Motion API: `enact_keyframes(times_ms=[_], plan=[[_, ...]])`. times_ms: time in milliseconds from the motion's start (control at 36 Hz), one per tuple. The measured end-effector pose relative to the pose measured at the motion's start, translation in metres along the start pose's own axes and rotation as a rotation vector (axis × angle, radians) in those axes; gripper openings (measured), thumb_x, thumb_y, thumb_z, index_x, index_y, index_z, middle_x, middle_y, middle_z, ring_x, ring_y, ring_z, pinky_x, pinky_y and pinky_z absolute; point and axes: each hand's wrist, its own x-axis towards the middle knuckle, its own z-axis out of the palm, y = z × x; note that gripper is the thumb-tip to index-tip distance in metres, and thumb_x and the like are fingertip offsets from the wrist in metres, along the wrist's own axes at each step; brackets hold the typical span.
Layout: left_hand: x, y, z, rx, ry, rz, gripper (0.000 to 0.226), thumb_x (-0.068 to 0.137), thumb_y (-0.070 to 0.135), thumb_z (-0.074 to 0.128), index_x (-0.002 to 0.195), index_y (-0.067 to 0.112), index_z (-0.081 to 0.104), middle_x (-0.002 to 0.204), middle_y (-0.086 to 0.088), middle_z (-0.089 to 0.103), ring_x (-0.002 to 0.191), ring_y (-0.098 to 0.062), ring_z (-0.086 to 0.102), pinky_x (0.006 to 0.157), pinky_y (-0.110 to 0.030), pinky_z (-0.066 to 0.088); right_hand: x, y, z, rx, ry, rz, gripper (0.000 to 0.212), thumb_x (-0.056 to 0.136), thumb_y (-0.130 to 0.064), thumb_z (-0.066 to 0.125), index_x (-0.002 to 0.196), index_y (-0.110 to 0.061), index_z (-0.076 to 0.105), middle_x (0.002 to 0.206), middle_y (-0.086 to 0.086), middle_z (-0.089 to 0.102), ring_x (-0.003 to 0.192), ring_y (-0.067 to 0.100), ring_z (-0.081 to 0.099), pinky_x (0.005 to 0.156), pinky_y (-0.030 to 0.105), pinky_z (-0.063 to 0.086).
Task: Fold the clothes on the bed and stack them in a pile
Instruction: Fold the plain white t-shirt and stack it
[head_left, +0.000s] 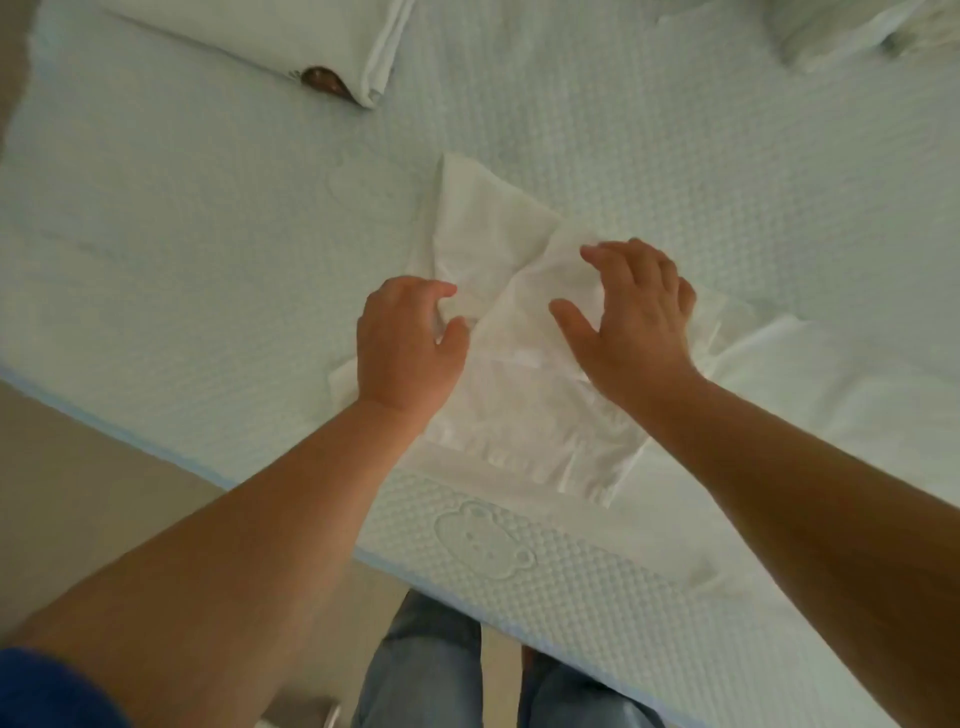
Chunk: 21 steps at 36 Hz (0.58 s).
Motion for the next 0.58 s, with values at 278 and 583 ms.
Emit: enact_keyframes(times_ms=[278, 583], plan=[[-0.006, -0.044, 0.003, -0.031, 0.039, -0.374, 0.046, 0.077, 0.028, 0.068, 0.12, 0.012, 0.057, 0.119, -0.013, 0.057, 0.112, -0.031, 0.048, 0.094, -0.034, 0.032, 0.122, -0.047, 0.024, -0.025, -0.238, 0.114, 0.039, 0.09, -0.047, 0.047, 0.121, -0.025, 0.054, 0.116, 0.0, 0.057, 0.115, 0.025, 0.048, 0.095, 0.04, 0.031], [-0.002, -0.052, 0.001, 0.021, 0.052, -0.314, 0.047, 0.076, 0.027, 0.068, 0.12, 0.012, 0.057, 0.114, -0.013, 0.056, 0.107, -0.034, 0.05, 0.088, -0.041, 0.036, 0.143, -0.052, 0.029, -0.144, -0.122, -0.056, 0.026, 0.091, -0.028, 0.048, 0.112, -0.013, 0.056, 0.114, 0.008, 0.051, 0.104, 0.026, 0.05, 0.084, 0.035, 0.038]])
